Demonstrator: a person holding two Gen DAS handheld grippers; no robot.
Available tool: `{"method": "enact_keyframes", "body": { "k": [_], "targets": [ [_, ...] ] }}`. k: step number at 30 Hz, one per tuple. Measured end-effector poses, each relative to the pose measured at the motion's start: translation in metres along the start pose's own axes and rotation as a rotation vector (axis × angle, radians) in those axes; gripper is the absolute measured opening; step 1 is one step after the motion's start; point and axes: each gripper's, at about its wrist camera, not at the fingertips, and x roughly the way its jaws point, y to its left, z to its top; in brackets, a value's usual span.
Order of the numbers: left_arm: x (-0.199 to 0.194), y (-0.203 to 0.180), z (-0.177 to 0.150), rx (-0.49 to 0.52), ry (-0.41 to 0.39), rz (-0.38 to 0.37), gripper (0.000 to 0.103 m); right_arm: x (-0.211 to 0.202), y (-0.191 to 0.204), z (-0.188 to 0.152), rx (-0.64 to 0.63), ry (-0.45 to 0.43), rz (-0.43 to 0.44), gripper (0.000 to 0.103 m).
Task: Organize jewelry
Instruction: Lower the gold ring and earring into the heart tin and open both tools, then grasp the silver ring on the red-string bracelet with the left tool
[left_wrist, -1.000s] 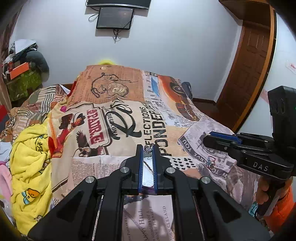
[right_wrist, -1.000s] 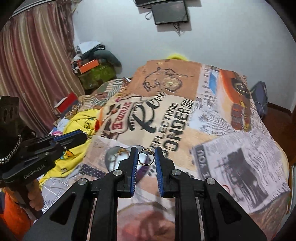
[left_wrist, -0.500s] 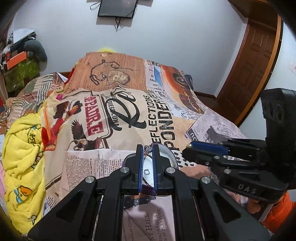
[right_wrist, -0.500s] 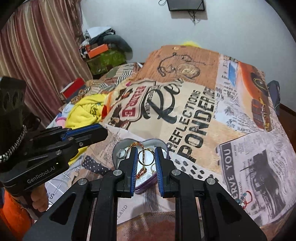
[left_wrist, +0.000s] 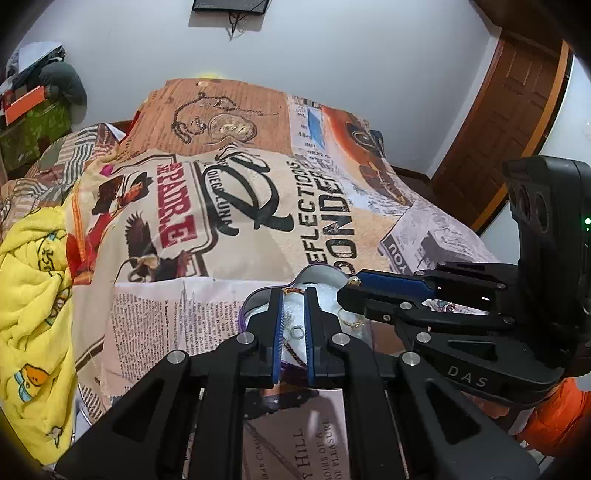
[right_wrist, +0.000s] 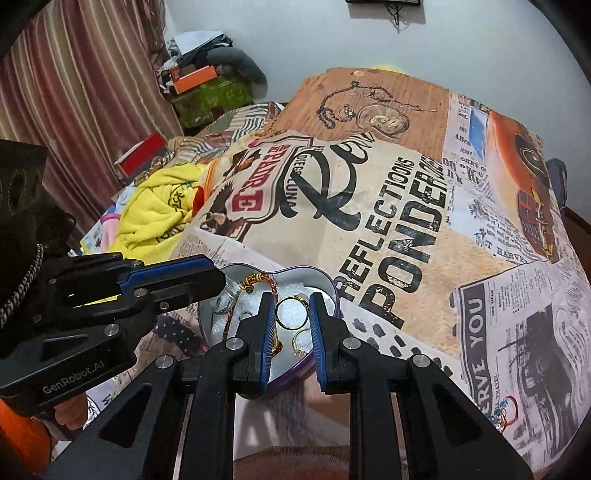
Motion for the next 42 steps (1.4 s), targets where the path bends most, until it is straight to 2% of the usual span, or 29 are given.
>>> {"method": "enact_keyframes", "body": {
  "k": [8,10,11,12,14,17,24,33,42],
  "targets": [
    [-0.003,0.008,-0.002,-0.004,0.004,0.053,0.008,0.007,0.006,0.001,-0.03,0.018,-0.011,0.017],
    [-0.005,0.01,-0.002,-0.01,0.005,0.064,0.012,0.008,0.008,0.001,-0.04,0.023,-0.019,0.017],
    [-0.007,0.012,-0.002,-0.014,0.003,0.067,0.017,0.007,0.009,0.001,-0.046,0.026,-0.023,0.018],
    [-0.008,0.013,-0.002,-0.016,0.001,0.071,0.023,0.008,0.009,0.001,-0.049,0.028,-0.027,0.021],
    [-0.012,0.014,-0.003,-0.021,-0.008,0.08,0.027,0.006,0.011,0.0,-0.053,0.027,-0.042,0.031],
    [-0.018,0.015,-0.003,-0.02,-0.015,0.089,0.027,0.002,0.011,0.0,-0.055,0.016,-0.053,0.039],
    [-0.031,0.007,-0.003,-0.002,-0.03,0.104,0.028,-0.015,0.012,0.001,-0.053,-0.015,-0.07,0.04],
    [-0.043,-0.02,0.0,0.041,-0.048,0.105,0.028,-0.05,0.002,-0.006,-0.036,-0.078,-0.106,0.04],
    [-0.027,-0.073,0.006,0.115,-0.037,0.06,0.032,-0.093,-0.05,-0.027,0.051,-0.124,-0.198,0.04]
  ]
}}
